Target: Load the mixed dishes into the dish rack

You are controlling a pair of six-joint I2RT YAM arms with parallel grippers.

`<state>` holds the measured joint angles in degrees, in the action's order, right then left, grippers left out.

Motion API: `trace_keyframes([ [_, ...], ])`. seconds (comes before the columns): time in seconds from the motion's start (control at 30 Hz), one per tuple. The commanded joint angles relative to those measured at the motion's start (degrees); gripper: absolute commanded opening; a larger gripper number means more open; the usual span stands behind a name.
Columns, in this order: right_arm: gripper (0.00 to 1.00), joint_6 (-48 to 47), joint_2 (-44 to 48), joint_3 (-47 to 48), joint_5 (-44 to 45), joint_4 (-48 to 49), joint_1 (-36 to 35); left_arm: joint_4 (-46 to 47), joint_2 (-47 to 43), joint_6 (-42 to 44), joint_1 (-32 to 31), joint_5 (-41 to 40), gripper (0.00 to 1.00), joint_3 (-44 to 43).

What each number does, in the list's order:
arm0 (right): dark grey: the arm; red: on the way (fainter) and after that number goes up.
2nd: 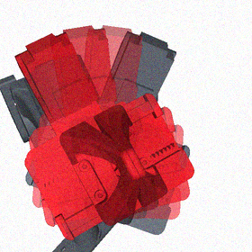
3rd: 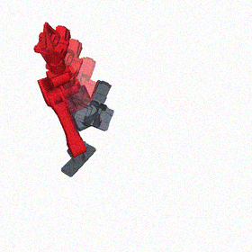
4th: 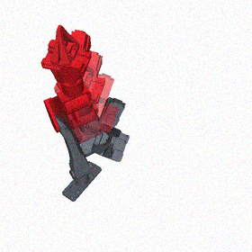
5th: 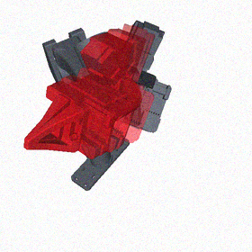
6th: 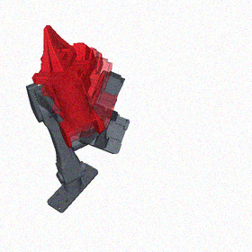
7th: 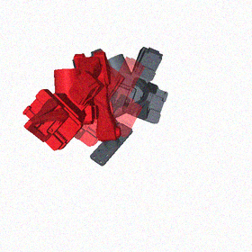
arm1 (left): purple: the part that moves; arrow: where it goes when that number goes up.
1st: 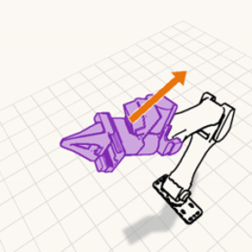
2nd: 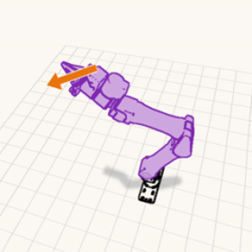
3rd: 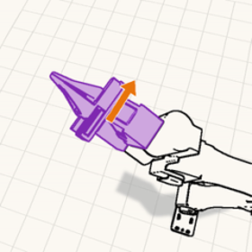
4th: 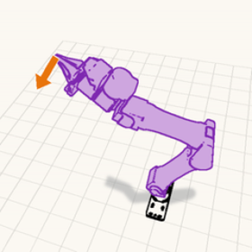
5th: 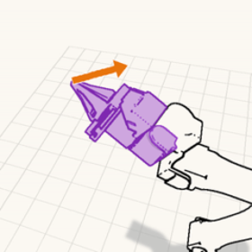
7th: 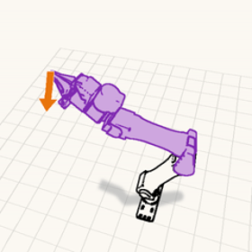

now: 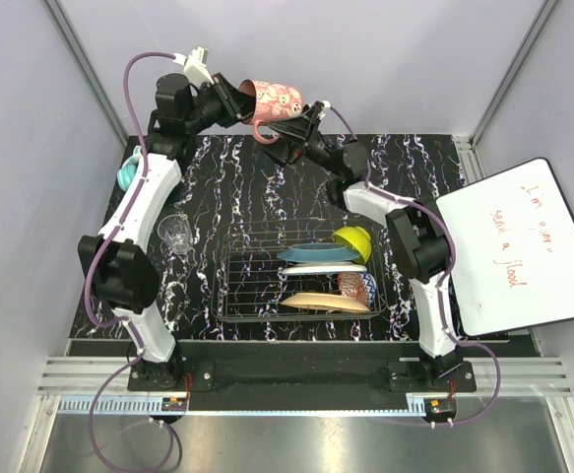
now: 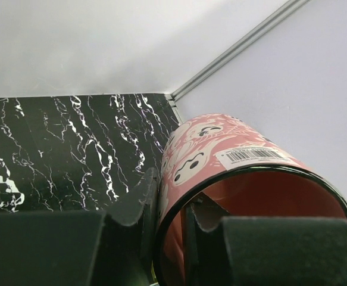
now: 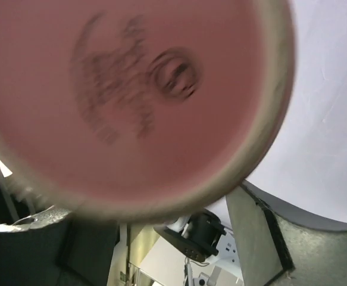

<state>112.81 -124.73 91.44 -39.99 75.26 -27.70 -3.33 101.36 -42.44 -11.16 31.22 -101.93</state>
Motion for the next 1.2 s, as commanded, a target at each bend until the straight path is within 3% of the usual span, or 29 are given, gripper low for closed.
trace_keyframes([
  [0.0,0.75,1.79,-2.62,5.41,5.09,12.54,-1.74,7.82,-1.08,0.25,-0.97,-1.08,0.0,-4.33],
  [0.27,0.66,3.64,-4.74,8.06,8.25,14.47,-2.35,7.9,-1.96,0.33,-1.5,-0.64,0.0,-1.43],
  [0.73,0.4,6.28,-6.14,11.57,6.15,14.38,-3.06,6.67,-1.96,3.41,-3.08,-0.29,0.0,2.79],
  [1.17,0.38,7.95,-7.02,14.82,3.08,14.38,-2.97,4.83,-2.66,7.98,-5.45,0.95,0.0,7.71],
])
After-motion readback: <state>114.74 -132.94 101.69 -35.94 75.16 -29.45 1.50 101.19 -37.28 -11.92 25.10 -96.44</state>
